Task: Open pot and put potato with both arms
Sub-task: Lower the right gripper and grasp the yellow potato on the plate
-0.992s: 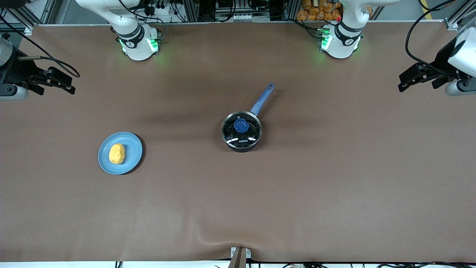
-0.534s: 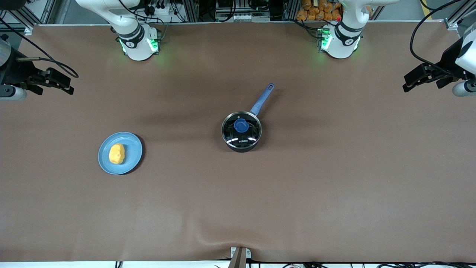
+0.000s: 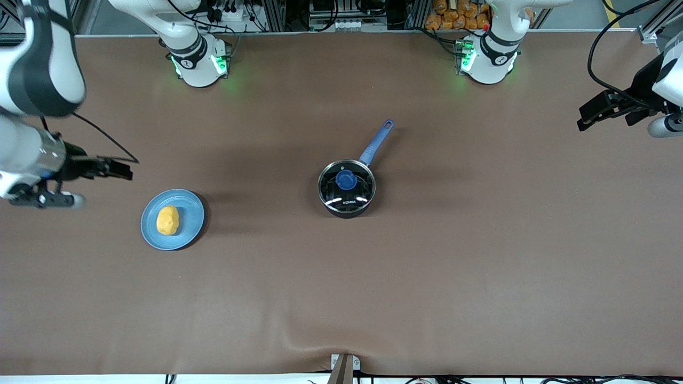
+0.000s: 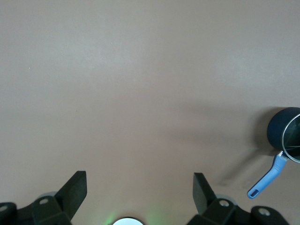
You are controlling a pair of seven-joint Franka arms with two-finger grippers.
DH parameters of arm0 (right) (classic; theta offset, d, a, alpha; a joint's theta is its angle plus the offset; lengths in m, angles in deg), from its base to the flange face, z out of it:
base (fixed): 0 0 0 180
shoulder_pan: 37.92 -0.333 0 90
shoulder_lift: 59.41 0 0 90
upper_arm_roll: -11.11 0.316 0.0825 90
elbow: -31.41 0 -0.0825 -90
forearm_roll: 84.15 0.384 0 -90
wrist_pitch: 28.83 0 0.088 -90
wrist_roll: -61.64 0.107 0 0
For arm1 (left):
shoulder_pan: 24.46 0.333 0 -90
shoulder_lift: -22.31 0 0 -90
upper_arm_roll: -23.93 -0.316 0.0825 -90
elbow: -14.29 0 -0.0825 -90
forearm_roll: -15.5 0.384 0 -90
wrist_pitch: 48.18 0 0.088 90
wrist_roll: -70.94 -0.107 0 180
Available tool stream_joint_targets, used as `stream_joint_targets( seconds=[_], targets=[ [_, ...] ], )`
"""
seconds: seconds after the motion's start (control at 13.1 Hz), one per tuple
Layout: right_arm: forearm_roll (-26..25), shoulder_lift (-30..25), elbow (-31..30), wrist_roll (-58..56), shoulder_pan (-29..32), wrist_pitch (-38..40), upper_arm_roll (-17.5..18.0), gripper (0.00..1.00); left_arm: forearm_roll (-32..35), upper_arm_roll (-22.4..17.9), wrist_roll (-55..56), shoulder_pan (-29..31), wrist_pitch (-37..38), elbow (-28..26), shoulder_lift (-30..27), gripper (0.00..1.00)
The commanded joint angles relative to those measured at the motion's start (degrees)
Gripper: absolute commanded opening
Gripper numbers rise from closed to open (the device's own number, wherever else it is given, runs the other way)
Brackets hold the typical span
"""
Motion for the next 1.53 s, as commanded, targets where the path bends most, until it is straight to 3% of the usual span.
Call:
stream_joint_targets(
  seconds=[0.0,0.76,1.22,1.45],
  targets=[
    [0.15,2.97,-1.87,-0.57,0.28,-5.83,0.43,1.0,-0.27,0.3,-1.01,0.69,1.03,0.8,-0.25,1.0],
    [0.15,10.0,-16.82,-2.85,0.28,-33.25,0.43,1.0,-0.18,0.48,-0.04,0.78,0.85,0.62,-0.16,1.0],
    [0.06,16.16,-18.76,-5.05,1.24,-45.13,0.43,1.0,-0.27,0.74,-0.04,0.51,0.85,0.71,0.02,1.0],
    [0.15,17.22,-19.56,-5.05,1.42,-46.64,0.52,1.0,-0.27,0.74,-0.04,0.6,0.94,0.53,0.1,1.0]
  ],
)
